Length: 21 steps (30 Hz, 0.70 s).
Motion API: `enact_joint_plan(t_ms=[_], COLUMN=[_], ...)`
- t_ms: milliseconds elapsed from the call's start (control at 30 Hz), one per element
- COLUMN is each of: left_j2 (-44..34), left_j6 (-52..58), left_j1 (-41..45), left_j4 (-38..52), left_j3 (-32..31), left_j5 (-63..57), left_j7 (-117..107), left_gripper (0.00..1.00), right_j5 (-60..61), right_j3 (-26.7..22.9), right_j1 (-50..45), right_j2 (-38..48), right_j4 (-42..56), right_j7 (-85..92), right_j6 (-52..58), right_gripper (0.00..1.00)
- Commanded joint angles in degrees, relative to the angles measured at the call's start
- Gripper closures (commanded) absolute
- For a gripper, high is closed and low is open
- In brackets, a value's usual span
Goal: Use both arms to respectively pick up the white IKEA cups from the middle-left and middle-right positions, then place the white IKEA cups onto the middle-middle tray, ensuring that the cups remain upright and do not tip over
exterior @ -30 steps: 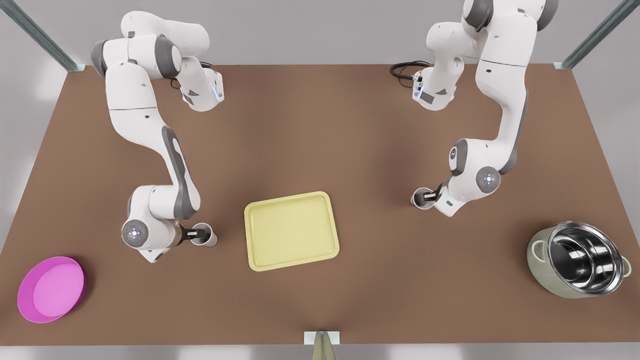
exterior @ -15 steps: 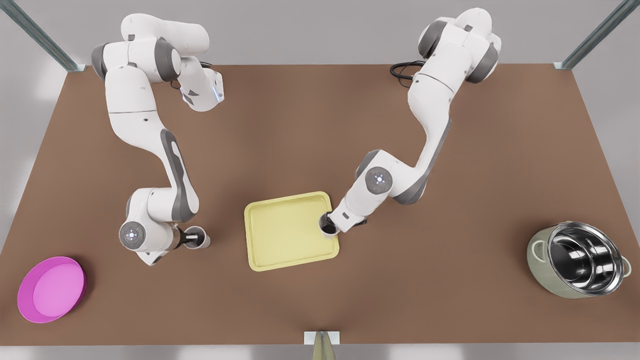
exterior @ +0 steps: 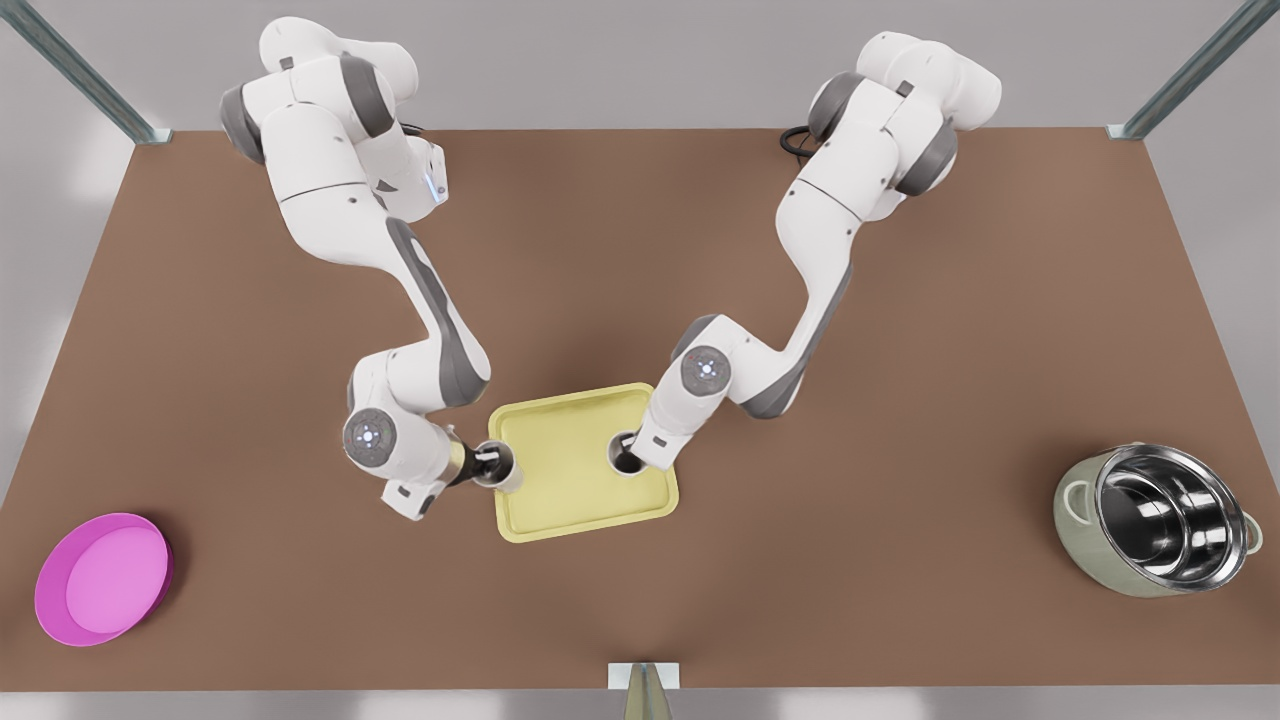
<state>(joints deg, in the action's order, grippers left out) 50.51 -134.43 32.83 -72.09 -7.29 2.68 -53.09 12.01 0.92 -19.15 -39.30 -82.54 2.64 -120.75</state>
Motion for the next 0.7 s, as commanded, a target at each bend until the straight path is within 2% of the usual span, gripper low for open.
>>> enact_joint_plan(t_ms=[0, 33, 100, 133, 167, 400, 433, 467, 500, 567, 600, 667], left_j2=[0.2, 0.3, 0.6, 0.6, 0.6, -1.9, -3.1, -4.7, -9.5, -18.3, -21.1, -24.8], left_j6=[-1.6, -2.0, -2.1, -2.7, -2.7, -0.5, 1.7, 6.2, 18.0, 42.7, 48.6, 53.7], left_j1=[0.1, 0.1, 0.1, 0.1, 0.6, 1.1, 1.0, 0.5, -2.3, -11.6, -14.7, -22.5], left_j4=[0.0, 0.0, 0.0, 0.0, 0.0, -0.2, -0.2, -0.1, 0.2, 0.3, 0.3, 0.6], left_j3=[0.0, 0.0, 0.0, 0.0, 0.0, 0.0, 0.0, 0.1, 0.1, 0.2, 0.3, 0.3], left_j5=[-0.1, -0.1, -0.8, -0.8, -0.8, -0.8, -0.8, -0.8, -0.7, -5.1, -10.2, -10.9], left_j7=[-17.9, -17.9, -17.9, -17.9, -18.0, -18.1, -18.1, -17.8, -15.5, 9.8, 17.8, 33.6], left_gripper=[0.53, 0.47, 0.24, 0.05, 0.0, 0.0, 0.0, 0.0, 0.0, 0.0, 0.0, 0.0], right_j5=[0.1, -0.1, -0.8, -0.8, -0.8, -0.7, -0.7, -0.5, -0.5, -0.5, -0.5, -0.5], right_j3=[0.0, 0.0, 0.0, -0.1, -0.1, 0.0, 0.0, 0.0, 0.0, -0.1, -0.1, -0.2], right_j1=[-2.2, -3.4, -4.0, -4.3, -4.5, -4.8, -4.7, -4.7, -4.6, -4.6, -4.5, -4.5], right_j2=[-0.9, -1.4, -2.2, -2.9, -3.3, -4.5, -4.5, -4.5, -4.5, -4.5, -4.5, -4.5], right_j4=[1.0, 0.9, 0.3, 0.3, 0.2, -0.1, -0.2, -0.1, -0.1, -0.1, -0.1, -0.2], right_j7=[-1.2, -1.2, -1.2, -1.1, -1.1, -0.8, -0.6, -1.1, -1.1, -1.1, -1.1, -1.1], right_j6=[-2.9, -4.4, -6.0, -6.2, -6.3, -6.3, -6.3, -6.3, -6.3, -6.3, -6.3, -6.3], right_gripper=[0.79, 0.79, 0.79, 0.79, 0.79, 0.79, 0.6, 0.0, 0.0, 0.0, 0.0, 0.0])
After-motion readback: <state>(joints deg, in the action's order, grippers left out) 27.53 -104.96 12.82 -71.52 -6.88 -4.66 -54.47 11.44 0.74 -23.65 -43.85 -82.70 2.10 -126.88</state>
